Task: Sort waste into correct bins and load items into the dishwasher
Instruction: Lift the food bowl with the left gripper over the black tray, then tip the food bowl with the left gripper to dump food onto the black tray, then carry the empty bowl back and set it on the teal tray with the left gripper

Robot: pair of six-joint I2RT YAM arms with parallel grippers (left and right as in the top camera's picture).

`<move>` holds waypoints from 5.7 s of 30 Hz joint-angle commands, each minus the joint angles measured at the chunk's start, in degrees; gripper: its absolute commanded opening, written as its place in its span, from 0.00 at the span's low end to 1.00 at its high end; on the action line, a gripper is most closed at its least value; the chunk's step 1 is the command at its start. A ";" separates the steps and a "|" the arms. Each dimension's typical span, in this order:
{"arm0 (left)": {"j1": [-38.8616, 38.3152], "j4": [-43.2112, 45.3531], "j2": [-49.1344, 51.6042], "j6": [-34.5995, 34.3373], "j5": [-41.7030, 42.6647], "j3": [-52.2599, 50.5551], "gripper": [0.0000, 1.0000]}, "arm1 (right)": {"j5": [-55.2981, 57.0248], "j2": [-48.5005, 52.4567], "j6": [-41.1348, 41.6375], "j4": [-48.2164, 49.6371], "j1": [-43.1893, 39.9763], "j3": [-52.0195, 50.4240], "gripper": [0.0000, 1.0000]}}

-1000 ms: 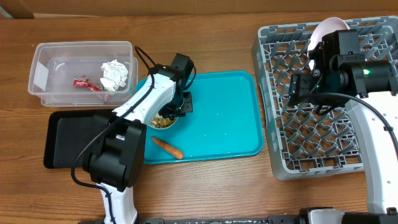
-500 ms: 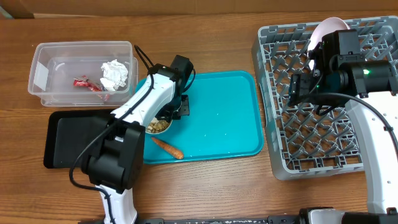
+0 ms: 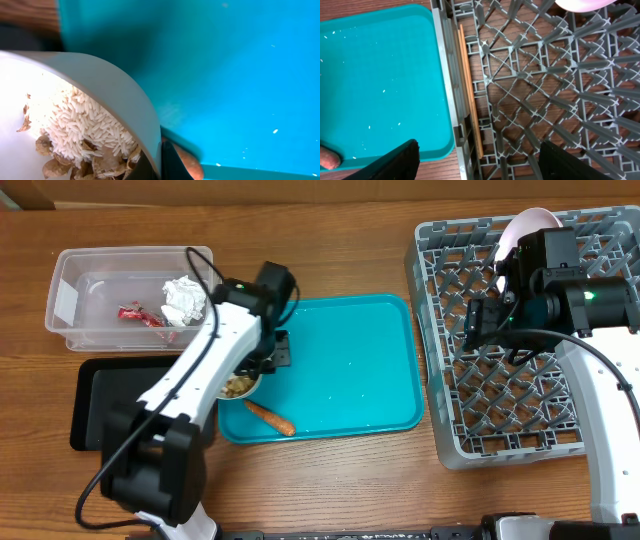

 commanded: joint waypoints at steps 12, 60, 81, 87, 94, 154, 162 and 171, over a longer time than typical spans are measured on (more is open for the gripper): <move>19.02 -3.28 -5.55 13.73 18.58 -0.35 0.04 | 2.10 -0.26 0.04 0.72 -0.22 0.11 0.79; 61.02 -6.43 -5.31 60.98 75.87 -19.80 0.04 | 2.71 -0.28 0.04 0.76 -0.22 0.11 0.79; 61.46 -3.19 -4.68 52.76 77.72 -19.80 0.04 | 2.67 -0.28 0.07 0.74 -0.22 0.11 0.79; 61.55 -2.51 -3.93 50.69 77.33 -19.80 0.04 | 2.67 -0.28 0.04 0.76 -0.22 0.11 0.79; 61.68 -0.70 -3.28 49.16 81.53 -19.80 0.04 | 2.69 -0.26 0.07 0.74 -0.22 0.11 0.79; 39.69 -15.37 -3.76 66.90 84.08 -9.88 0.04 | 2.69 -0.26 0.07 0.55 -0.22 0.11 0.79; 11.23 18.88 -3.76 22.05 47.39 -4.35 0.04 | 2.69 -0.26 0.07 0.55 -0.22 0.11 0.79; -9.14 29.24 -2.75 13.25 12.66 -3.85 0.04 | 2.67 -0.26 0.07 0.55 -0.22 0.11 0.79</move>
